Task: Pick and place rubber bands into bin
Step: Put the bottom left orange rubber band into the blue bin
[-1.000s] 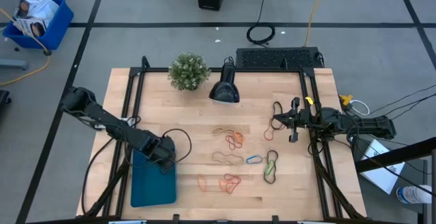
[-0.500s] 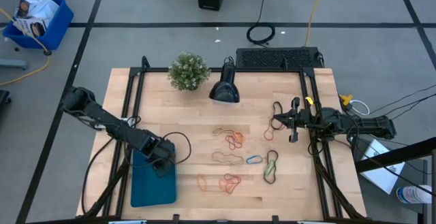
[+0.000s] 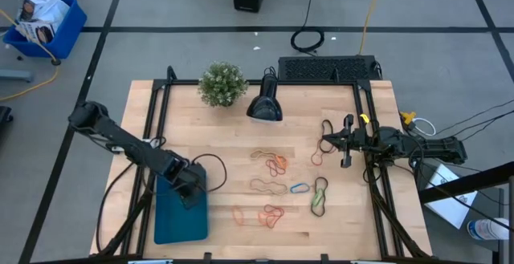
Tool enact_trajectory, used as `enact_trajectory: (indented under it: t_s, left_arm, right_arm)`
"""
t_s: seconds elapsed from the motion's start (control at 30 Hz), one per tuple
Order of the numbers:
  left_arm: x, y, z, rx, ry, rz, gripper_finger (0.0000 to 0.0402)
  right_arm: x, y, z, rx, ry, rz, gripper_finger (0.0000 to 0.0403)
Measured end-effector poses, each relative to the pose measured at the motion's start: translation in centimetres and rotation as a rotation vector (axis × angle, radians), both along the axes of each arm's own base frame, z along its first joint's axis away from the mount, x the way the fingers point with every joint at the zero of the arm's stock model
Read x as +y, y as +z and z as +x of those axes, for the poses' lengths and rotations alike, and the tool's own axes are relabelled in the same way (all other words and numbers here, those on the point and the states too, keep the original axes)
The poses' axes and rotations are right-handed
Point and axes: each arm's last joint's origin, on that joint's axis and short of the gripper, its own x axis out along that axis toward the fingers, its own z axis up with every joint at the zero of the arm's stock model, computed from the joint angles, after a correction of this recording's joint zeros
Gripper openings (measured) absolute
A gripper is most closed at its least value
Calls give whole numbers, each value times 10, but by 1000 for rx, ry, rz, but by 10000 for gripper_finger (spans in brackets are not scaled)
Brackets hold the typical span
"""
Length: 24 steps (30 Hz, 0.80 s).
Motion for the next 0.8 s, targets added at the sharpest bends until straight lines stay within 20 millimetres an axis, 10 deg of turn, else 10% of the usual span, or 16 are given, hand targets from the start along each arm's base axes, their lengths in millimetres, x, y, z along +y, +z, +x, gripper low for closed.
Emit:
enact_trajectory:
  t_s: [0.27, 0.47, 0.8]
  left_arm:
    - [-7, 55, 28, -523, -33, 48, 124]
    - [-23, 74, 60, -983, -381, 151, 124]
    - [-23, 24, 83, -769, -436, 298, 124]
  right_arm:
    - [0, 0, 0, 0, 0, 0, 4]
    - [0, 0, 0, -1, 1, 8, 4]
    - [0, 0, 0, -3, 1, 8, 4]
